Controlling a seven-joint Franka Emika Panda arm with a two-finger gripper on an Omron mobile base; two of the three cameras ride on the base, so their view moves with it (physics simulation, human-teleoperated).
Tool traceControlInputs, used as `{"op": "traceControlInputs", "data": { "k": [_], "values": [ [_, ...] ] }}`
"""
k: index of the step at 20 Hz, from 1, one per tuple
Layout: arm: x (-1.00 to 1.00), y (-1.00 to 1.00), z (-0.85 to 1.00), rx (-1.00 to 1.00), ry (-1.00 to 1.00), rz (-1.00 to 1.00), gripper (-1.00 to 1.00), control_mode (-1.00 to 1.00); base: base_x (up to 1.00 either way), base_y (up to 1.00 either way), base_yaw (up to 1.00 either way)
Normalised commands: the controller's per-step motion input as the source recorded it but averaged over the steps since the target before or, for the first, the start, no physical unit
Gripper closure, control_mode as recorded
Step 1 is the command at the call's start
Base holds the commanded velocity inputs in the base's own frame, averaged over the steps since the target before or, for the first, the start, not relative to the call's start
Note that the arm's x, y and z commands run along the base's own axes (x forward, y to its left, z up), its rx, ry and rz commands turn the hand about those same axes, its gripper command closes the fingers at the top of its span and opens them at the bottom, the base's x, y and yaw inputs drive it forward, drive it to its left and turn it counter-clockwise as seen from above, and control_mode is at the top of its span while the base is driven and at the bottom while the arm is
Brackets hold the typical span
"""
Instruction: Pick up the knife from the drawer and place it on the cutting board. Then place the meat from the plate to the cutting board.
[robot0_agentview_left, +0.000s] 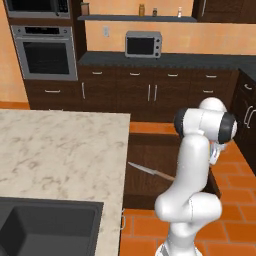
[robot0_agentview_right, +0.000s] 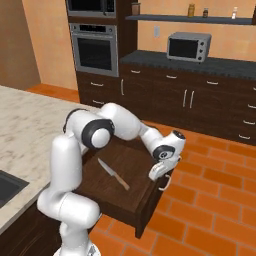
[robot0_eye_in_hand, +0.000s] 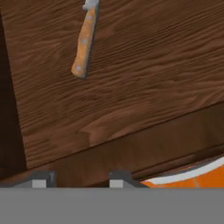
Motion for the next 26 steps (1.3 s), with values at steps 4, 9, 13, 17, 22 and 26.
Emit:
{"op": "traceControlInputs", "data": {
  "k": [4, 9, 13, 17, 22, 26],
  "values": [
    [-0.22, 0.02, 0.68, -0.23, -0.01, -0.02, -1.00, -1.00, 0.00, 0.00, 0.00],
    [-0.13, 0.41, 0.54, -0.04, -0.01, -0.07, -1.00, -1.00, 0.00, 0.00, 0.00],
    [0.00, 0.86, -0.12, 0.00, 0.00, -0.22, -1.00, -1.00, 0.00, 0.00, 0.00],
    [0.14, 0.96, -0.14, -0.12, 0.16, -0.29, -1.00, -1.00, 0.00, 0.00, 0.00],
    [0.41, 0.30, -0.30, -0.13, 0.11, -0.20, -1.00, -1.00, 0.00, 0.00, 0.00],
    [0.22, 0.39, -0.39, -0.16, -0.13, -0.06, -1.00, -1.00, 0.00, 0.00, 0.00]
  ]
}}
